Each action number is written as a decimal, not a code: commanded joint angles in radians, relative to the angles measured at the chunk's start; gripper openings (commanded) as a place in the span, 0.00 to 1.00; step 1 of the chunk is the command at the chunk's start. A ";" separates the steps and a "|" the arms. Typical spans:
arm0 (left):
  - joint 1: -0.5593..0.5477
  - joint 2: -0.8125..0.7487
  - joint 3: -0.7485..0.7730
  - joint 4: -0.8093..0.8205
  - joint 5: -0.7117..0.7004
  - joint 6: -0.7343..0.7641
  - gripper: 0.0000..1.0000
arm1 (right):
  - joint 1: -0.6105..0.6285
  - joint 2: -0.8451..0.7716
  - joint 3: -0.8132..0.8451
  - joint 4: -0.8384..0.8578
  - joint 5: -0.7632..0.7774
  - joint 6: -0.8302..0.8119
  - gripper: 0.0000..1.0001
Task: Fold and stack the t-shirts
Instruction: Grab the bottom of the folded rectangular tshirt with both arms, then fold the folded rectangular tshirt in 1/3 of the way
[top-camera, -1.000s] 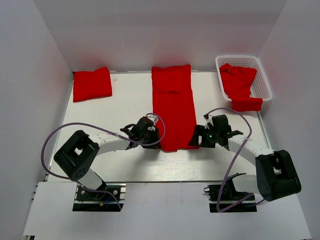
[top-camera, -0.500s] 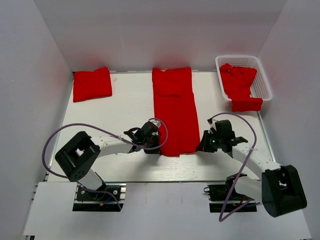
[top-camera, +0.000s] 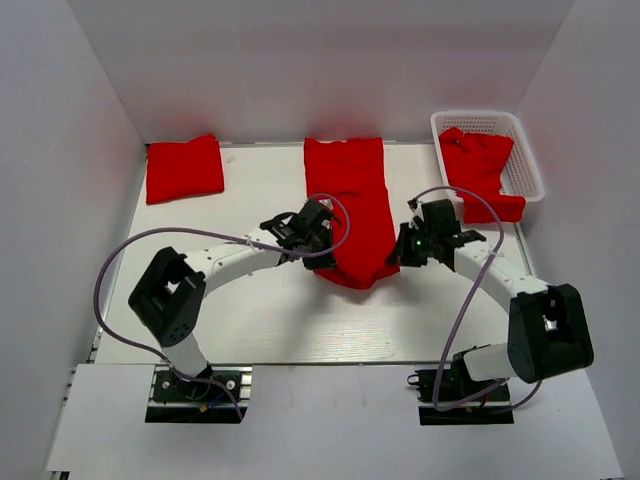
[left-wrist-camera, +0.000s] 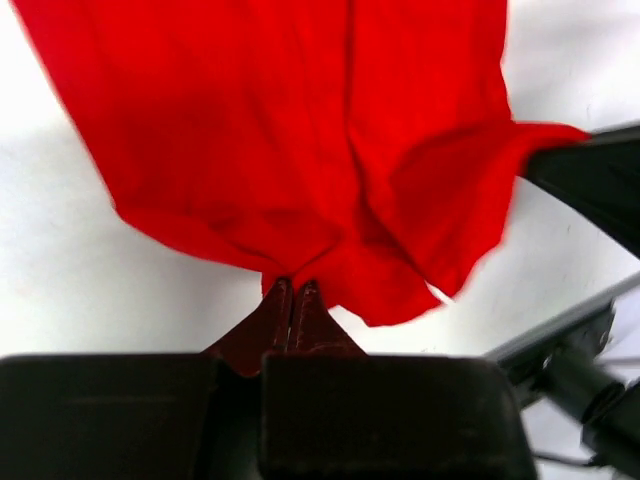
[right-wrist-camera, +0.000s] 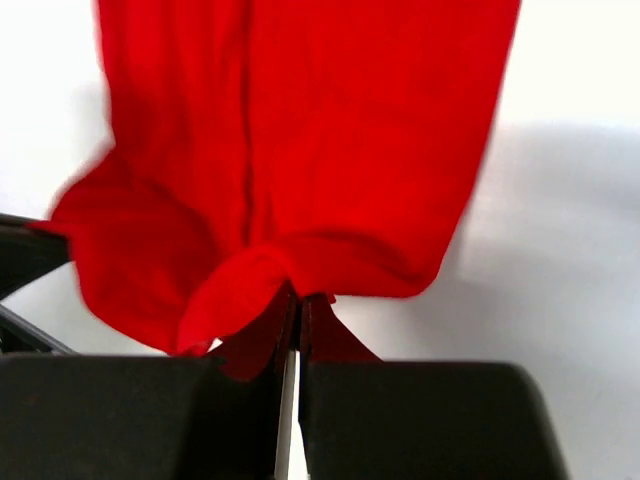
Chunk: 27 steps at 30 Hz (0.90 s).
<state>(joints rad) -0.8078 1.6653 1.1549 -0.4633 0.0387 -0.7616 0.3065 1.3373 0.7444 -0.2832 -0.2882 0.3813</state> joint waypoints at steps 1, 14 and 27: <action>0.067 0.027 0.066 -0.095 -0.016 -0.008 0.00 | -0.017 0.058 0.145 0.013 0.029 -0.002 0.00; 0.263 0.205 0.374 -0.081 0.041 0.119 0.00 | -0.072 0.319 0.506 -0.062 0.047 -0.016 0.00; 0.354 0.366 0.554 -0.017 0.095 0.180 0.00 | -0.106 0.522 0.722 -0.027 0.008 -0.042 0.00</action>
<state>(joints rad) -0.4709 2.0293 1.6562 -0.5198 0.1055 -0.6014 0.2131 1.8297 1.3956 -0.3355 -0.2646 0.3576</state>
